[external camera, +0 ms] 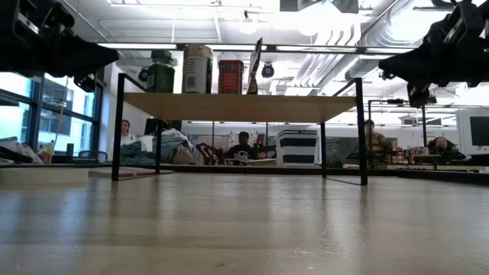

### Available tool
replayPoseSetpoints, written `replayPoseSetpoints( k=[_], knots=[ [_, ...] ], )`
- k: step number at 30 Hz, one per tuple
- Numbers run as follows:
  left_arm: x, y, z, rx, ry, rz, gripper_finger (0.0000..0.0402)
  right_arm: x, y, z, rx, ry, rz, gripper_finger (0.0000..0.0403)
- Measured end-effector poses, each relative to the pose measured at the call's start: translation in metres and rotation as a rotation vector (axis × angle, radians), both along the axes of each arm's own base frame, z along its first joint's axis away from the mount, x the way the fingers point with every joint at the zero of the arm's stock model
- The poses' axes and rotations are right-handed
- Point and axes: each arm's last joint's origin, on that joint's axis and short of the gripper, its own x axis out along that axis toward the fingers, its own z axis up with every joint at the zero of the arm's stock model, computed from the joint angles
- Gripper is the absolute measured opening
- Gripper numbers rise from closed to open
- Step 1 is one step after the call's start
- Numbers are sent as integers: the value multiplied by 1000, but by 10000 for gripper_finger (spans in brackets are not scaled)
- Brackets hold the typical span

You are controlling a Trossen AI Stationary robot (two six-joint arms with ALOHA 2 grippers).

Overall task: Shelf spices
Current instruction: Return to Home Position

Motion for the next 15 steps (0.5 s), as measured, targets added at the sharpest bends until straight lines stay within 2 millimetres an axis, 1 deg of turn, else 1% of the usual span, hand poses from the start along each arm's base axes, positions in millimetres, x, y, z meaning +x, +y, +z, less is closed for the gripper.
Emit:
replayPoseSetpoints(
  k=[6,15],
  knots=[
    [0,-1,0,0,0,-9,0,1,1,-5,3,34,9,0],
    [0,0,0,0,0,-9,0,1,6,-5,1,33,63,0]
  ],
)
